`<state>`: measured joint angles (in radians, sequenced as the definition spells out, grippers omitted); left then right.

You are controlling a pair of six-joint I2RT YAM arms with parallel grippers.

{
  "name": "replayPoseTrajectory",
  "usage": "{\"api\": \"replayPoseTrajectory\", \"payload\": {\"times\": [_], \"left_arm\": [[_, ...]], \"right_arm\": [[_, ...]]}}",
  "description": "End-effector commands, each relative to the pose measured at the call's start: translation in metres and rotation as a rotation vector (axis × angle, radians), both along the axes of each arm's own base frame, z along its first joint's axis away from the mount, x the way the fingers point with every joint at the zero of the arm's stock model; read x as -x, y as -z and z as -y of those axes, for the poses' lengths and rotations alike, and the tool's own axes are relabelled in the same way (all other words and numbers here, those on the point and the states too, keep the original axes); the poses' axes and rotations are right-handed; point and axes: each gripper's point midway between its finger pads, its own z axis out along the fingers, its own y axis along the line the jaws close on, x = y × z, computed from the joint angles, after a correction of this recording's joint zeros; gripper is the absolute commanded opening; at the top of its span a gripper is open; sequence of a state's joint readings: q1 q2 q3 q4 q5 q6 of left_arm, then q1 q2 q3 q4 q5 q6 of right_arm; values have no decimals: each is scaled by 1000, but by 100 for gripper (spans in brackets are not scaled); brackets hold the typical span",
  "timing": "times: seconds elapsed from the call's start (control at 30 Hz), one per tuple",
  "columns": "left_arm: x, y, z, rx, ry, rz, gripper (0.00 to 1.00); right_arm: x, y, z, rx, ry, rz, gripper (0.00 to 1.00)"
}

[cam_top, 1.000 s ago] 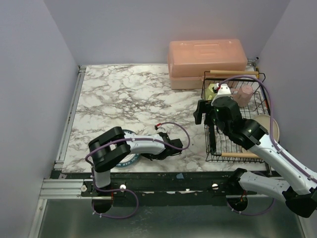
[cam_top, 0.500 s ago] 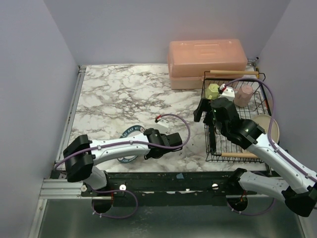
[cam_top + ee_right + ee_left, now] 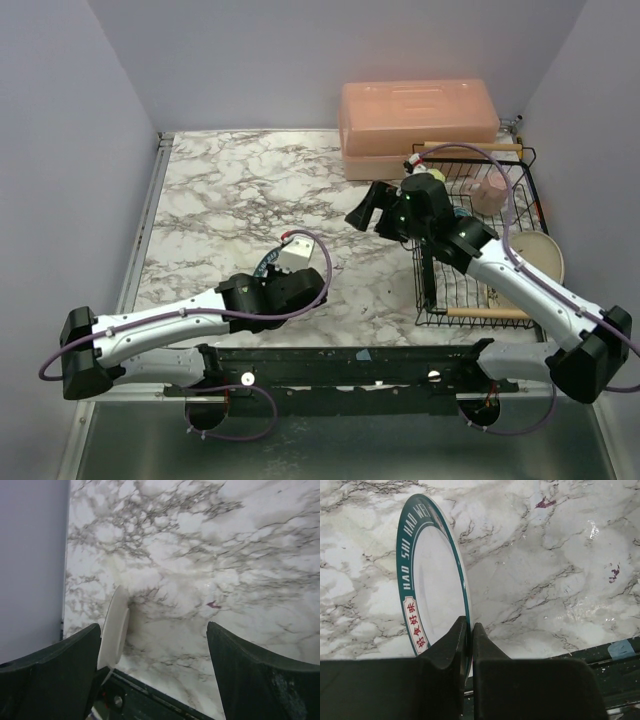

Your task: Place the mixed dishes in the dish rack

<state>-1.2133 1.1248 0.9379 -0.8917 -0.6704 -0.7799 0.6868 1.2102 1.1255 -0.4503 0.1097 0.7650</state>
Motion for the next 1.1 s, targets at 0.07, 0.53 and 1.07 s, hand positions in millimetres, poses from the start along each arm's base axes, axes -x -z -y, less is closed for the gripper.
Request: {"api": "replayPoseTrajectory", "payload": {"times": [0.07,0.53,1.07], "left_arm": [[3,-11,12,174,97,64,0],[7,-10,15,225,159,80,0],[17,-9,33,293,230,37,0]], "right_arm": [[14,8,-67,-161,-179,-101,88],[86,96,-164,-225,-388,-351,85],[99,139,-183,-299,-411,-496,66]]}}
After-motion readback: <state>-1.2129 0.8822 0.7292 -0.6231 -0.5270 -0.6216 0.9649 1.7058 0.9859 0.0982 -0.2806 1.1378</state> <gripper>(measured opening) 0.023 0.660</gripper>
